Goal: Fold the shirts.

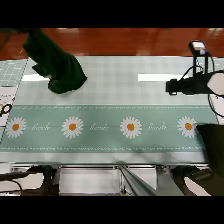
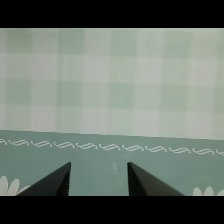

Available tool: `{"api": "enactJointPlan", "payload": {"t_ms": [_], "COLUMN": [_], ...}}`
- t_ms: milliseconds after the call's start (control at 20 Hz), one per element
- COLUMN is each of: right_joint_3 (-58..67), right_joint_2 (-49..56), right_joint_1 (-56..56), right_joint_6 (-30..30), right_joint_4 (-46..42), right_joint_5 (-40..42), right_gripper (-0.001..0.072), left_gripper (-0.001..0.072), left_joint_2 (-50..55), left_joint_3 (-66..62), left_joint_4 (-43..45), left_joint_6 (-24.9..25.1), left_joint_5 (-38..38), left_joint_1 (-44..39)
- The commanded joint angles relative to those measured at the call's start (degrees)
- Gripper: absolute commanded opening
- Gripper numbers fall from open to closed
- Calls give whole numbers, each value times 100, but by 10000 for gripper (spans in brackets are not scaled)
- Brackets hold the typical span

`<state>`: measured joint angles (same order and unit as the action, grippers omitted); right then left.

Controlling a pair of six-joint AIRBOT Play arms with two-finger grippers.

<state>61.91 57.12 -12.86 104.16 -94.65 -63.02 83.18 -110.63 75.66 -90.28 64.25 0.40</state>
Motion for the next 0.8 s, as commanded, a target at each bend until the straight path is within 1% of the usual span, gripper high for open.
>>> {"api": "enactJointPlan", "payload": {"t_ms": [0, 150, 300, 450, 600, 750], "right_joint_3": [0, 0, 0, 0, -2, -2], "right_joint_2": [-546, -927, -1200, -1403, -1462, -1460], "right_joint_1": [-4, -4, -4, -4, -4, -4], "right_joint_6": [-13, -33, -81, -181, -247, -280], "right_joint_4": [76, 201, 299, 411, 420, 415], "right_joint_5": [-332, -393, -446, -553, -682, -713], "right_gripper": [409, 409, 409, 409, 409, 409], "left_gripper": [18, 18, 18, 18, 18, 18], "left_joint_2": [-721, -1016, -1311, -1578, -1757, -1937], "left_joint_3": [-295, -710, -837, -837, -811, -142], "left_joint_4": [-179, -179, -179, -221, -221, -238], "left_joint_6": [133, 138, 133, 133, 133, 85], "left_joint_5": [-142, -186, -671, -916, -809, -785], "left_joint_1": [-173, -422, -734, -1091, -1624, -2247]}}
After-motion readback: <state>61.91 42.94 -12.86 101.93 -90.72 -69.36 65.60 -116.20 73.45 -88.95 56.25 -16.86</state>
